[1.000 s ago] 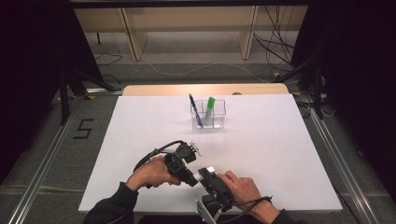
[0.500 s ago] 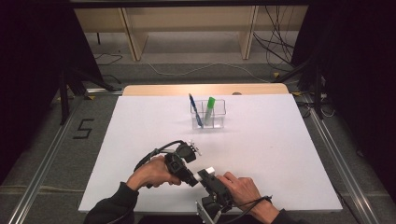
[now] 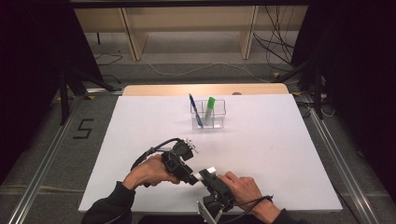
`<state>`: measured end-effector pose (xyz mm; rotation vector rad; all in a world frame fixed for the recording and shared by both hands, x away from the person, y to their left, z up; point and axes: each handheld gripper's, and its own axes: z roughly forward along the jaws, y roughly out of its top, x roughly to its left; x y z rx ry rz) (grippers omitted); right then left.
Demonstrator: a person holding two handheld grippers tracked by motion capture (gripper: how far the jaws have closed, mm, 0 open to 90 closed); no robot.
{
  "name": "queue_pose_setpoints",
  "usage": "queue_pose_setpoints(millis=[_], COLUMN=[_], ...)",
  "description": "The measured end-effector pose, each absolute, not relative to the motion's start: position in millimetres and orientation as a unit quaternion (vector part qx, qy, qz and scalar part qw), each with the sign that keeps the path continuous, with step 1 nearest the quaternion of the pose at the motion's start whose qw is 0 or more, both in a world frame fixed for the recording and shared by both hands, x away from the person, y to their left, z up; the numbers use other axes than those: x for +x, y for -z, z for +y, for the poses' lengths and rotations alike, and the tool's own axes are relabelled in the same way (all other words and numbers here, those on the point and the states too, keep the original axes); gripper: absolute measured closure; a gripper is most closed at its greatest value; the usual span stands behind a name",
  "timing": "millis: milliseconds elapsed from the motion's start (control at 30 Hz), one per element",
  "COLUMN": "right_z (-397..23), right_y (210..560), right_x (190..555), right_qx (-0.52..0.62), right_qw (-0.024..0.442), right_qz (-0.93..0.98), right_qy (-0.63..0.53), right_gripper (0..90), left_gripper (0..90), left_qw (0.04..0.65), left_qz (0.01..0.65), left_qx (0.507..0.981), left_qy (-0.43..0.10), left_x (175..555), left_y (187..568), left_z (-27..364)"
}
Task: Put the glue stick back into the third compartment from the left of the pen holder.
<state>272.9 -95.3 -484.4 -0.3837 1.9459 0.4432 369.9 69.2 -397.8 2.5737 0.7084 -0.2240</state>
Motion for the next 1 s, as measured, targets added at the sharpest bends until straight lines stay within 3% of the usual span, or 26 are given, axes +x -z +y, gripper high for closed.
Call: queue_pose_setpoints(millis=[133,200,400,1000], right_z=[-98,-99,-102,-122], right_y=[482,480,479,470], right_x=[275,277,281,301], right_qx=[-0.157,-0.148,-0.135,-0.066], right_qw=[0.527,0.524,0.519,0.499], right_qz=[0.813,0.816,0.819,0.835], right_qy=[-0.191,-0.196,-0.205,-0.221], right_gripper=[70.7,70.7,70.7,70.7], left_gripper=[47.5,38.0,28.6,22.2], left_qw=[0.258,0.259,0.280,0.434], left_qz=[0.268,0.271,0.287,0.296], left_qx=[0.925,0.924,0.915,0.849], left_qy=[0.077,0.071,0.041,-0.063], left_x=[373,374,373,356], left_y=[394,394,393,401], left_z=[78,81,87,120])
